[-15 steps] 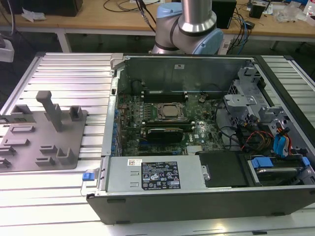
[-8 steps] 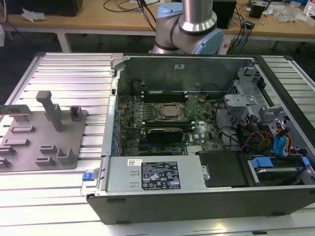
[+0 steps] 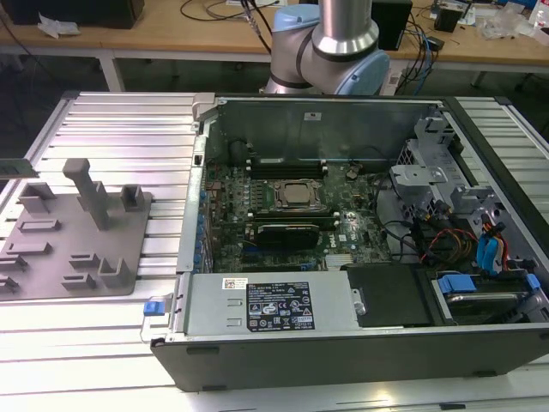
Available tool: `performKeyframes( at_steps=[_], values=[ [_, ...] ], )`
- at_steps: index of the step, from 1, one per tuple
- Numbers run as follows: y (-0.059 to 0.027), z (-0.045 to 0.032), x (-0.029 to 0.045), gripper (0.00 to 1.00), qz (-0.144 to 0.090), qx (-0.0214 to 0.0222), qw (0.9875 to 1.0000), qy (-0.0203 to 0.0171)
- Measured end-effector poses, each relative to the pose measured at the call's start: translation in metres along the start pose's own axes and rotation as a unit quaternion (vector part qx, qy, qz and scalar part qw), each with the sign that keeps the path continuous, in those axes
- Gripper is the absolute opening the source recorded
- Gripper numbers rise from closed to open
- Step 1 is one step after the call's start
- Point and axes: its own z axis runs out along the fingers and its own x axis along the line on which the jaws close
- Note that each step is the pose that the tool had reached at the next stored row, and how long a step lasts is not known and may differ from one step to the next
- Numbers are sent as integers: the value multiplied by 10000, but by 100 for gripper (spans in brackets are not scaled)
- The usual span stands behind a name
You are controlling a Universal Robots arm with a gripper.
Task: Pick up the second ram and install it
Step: 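Pick up the second ram and move it above second insertion slot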
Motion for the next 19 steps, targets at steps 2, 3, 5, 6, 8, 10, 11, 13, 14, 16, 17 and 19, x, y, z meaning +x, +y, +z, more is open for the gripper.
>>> performKeyframes(
  at_steps=[2,3,5,6,8,10,11,13,14,16,17,19],
  values=[
    [2,-93,-3,9,0,0,10000,-5],
    [4,-142,-4,9,0,0,10000,-9],
    [6,-216,-6,9,0,0,10000,-14],
    [7,-275,-8,9,0,0,10000,-18],
    [11,-390,-11,9,-1,1,10000,-25],
    [13,-471,-13,9,-1,1,10000,-29],
    [14,-504,-14,9,-1,1,10000,-30],
    [15,-538,-15,9,-1,1,10000,-33],
    [14,-539,-15,9,-1,1,10000,-33],
    [-150,-543,-10,9,-1,-3,10000,-33],
    [-232,-542,-7,9,-1,-10,10000,-33],
    [-308,-543,-5,9,0,-20,10000,-33]
  ],
)
